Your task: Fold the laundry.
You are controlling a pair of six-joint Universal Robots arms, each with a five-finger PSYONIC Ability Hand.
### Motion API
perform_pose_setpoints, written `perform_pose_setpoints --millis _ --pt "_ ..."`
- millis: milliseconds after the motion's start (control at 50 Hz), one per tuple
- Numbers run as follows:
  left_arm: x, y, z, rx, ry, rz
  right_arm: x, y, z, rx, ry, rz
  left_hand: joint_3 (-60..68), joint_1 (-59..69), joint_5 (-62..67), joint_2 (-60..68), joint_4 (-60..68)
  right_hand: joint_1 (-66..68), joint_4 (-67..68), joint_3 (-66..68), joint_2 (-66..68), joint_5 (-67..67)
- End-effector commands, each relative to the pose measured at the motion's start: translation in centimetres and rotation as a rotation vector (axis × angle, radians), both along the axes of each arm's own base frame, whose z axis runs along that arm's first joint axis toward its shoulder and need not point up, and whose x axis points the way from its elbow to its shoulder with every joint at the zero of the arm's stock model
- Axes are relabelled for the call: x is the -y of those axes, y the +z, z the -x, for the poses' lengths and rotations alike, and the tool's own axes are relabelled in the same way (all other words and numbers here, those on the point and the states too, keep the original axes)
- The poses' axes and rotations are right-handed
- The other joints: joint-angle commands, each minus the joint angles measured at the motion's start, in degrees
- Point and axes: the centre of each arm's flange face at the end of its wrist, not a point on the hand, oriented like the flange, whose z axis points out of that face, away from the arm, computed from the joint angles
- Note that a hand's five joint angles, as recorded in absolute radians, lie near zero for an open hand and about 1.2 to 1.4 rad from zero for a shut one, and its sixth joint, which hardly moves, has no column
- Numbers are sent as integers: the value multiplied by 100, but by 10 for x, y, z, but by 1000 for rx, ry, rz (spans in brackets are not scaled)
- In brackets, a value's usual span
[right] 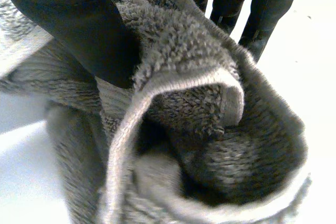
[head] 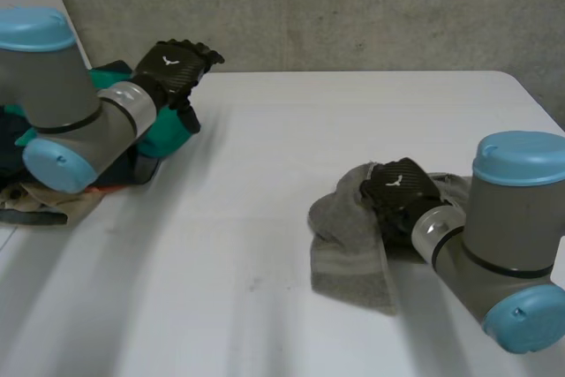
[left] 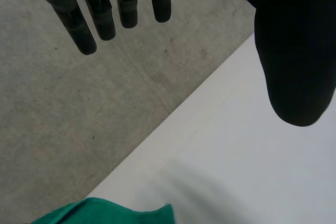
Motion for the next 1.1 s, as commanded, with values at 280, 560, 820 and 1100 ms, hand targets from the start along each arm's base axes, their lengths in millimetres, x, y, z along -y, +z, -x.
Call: perform_pose_setpoints --millis 280,560,820,1100 --pt "-57 53 -45 -185 105 -75 -128 -8 -86 95 315 -181 -171 -84 -274 -159 -153 -3398 -4103 -4038 -3945 -3869" --pt "-148 14 -32 -107 127 -313 -26 94 -10 343 71 -168 -171 -84 -274 -159 -153 -5129 -5834 -5769 -5676 -5600" --pt "-237 -19 -2 -115 48 -476 29 76 50 52 16 -88 -171 -84 -274 -159 -153 -5129 -5834 -5769 -5676 -5600" --pt "-221 -61 20 -93 215 -384 97 14 76 -181 32 135 -171 -84 -274 -159 -153 -4978 -5684 -5618 -5525 -5449"
